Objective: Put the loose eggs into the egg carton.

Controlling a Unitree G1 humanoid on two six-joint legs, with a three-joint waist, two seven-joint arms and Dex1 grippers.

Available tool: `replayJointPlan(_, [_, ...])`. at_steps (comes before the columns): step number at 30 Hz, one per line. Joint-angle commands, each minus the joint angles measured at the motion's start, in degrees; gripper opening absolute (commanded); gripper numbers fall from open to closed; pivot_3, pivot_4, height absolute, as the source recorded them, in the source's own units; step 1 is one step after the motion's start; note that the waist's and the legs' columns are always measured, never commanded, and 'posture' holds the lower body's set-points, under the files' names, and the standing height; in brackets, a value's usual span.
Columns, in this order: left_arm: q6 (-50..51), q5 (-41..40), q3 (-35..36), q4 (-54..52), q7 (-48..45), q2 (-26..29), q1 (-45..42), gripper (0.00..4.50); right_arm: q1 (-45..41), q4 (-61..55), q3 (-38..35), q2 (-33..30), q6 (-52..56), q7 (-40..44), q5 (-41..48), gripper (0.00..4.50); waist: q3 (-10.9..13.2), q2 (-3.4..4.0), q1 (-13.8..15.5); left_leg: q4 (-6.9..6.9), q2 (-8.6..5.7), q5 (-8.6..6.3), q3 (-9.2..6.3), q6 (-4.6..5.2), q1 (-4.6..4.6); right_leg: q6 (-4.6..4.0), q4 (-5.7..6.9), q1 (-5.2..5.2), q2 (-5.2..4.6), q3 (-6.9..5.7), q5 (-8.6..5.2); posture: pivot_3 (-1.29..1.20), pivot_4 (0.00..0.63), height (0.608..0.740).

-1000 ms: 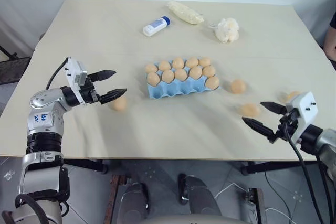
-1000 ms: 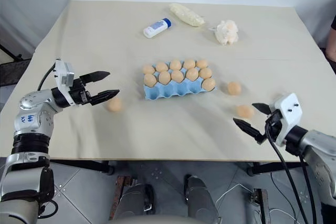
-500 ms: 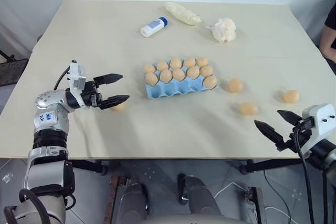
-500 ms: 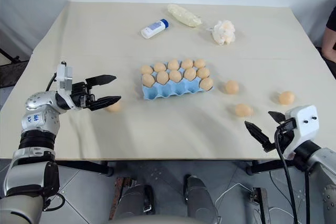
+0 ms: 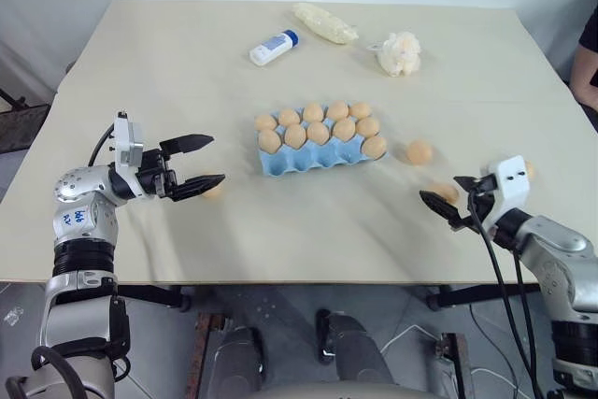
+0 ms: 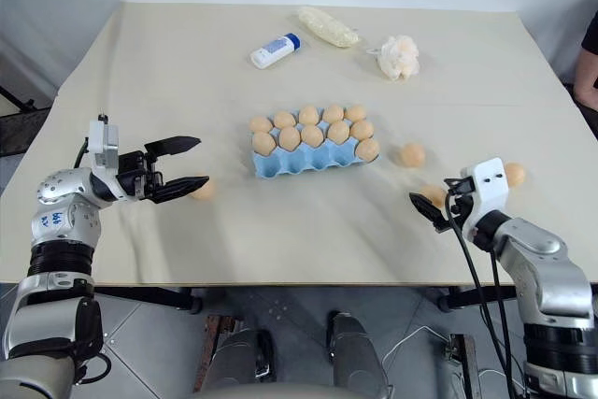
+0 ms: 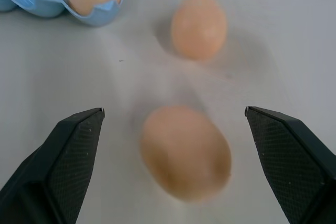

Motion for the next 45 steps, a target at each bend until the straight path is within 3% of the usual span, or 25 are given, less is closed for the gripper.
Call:
replayJointPlan(1, [-1.43, 0.30, 0.16, -1.35, -0.57, 1.28, 0.62, 4.48, -1.47, 0.48, 0.93, -0.53, -1.43, 1.36, -1.02, 4.50, 0.00, 0.00, 0.05, 0.00, 0.00, 0.00, 0.00, 0.00, -0.01, 0.00, 0.00, 0.00, 0.00, -0.01, 0.00, 0.00, 0.150, 0.740])
replayJointPlan(3, [-1.10, 1.16, -0.59, -1.22, -0.37, 1.81, 1.09, 4.48, -1.95, 1.13, 1.49, -0.40, -2.07, 1.66, -1.67, 4.50, 0.00, 0.00, 0.08, 0.00, 0.01, 0.00, -0.02, 0.00, -0.02, 0.00, 0.00, -0.01, 0.00, -0.02, 0.00, 0.00, 0.150, 0.740])
replayJointPlan(5, [-0.90, 2.34, -1.50, -0.89, -0.18, 2.46, 1.43, 4.50, -2.67, 1.72, 1.90, -0.14, -2.34, 1.57, -2.13, 4.11, 0.00, 0.00, 0.09, 0.00, 0.00, 0.00, -0.01, 0.00, -0.02, 0.00, -0.01, 0.00, -0.01, -0.02, 0.00, 0.00, 0.150, 0.740])
replayJointPlan(12, [-2.03, 3.83, -2.75, -0.10, -0.41, 3.03, 0.83, 4.50, -4.06, 2.14, 2.83, 0.24, -3.24, 1.76, -2.80, 1.88, 0.00, 0.00, 0.02, 0.01, 0.01, 0.00, 0.01, 0.00, -0.01, 0.01, 0.00, 0.00, -0.02, -0.01, 0.01, 0.00, 0.150, 0.740])
replayJointPlan(15, [-2.71, 3.48, -2.60, 0.16, -0.95, 2.84, 0.58, 4.50, -3.86, 1.61, 2.88, -0.16, -2.99, 1.97, -2.64, 1.46, 0.00, 0.00, 0.03, -0.01, 0.01, 0.00, 0.01, -0.01, -0.01, 0.00, 0.00, -0.01, -0.02, -0.01, 0.00, 0.00, 0.150, 0.740])
replayJointPlan(23, [-4.77, 2.90, -2.09, 1.93, -2.11, 2.13, 0.47, 4.50, -4.27, -2.50, 1.45, -1.35, -0.84, 1.88, -1.39, 1.29, 0.00, 0.00, 0.00, 0.01, 0.01, 0.00, 0.01, -0.01, -0.01, 0.00, 0.01, -0.01, -0.02, -0.01, 0.00, 0.00, 0.150, 0.740])
replayJointPlan(30, [-6.64, 2.88, -2.37, 3.63, -2.12, 0.66, 0.09, 4.50, -14.73, -7.76, 5.27, 2.83, 4.55, -0.26, 1.34, 1.27, 0.00, -0.01, -0.45, 0.03, 0.04, 0.00, 0.02, 0.00, -0.01, -0.02, 0.02, -0.04, -0.02, -0.01, 0.00, 0.00, 0.150, 0.740])
replayJointPlan(37, [-7.00, 3.38, -2.80, 4.83, -3.08, 0.24, -1.15, 4.50, -26.05, 0.44, 11.65, 11.45, 1.52, -2.68, -2.78, 1.27, -0.01, -0.01, -0.67, 0.00, 0.05, -0.01, 0.02, -0.03, -0.10, -0.04, 0.06, -0.13, -0.01, -0.04, -0.01, 0.00, 0.150, 0.740])
replayJointPlan(45, [-7.65, 4.06, -3.45, 6.81, -4.63, 0.10, -2.72, 4.50, -30.52, 12.64, 16.21, 17.21, -6.27, -1.11, -7.63, 1.27, -0.01, -0.01, -0.87, -0.01, 0.06, -0.05, 0.03, 0.00, -0.22, -0.04, 0.04, -0.19, -0.01, -0.12, -0.01, 0.00, 0.150, 0.740])
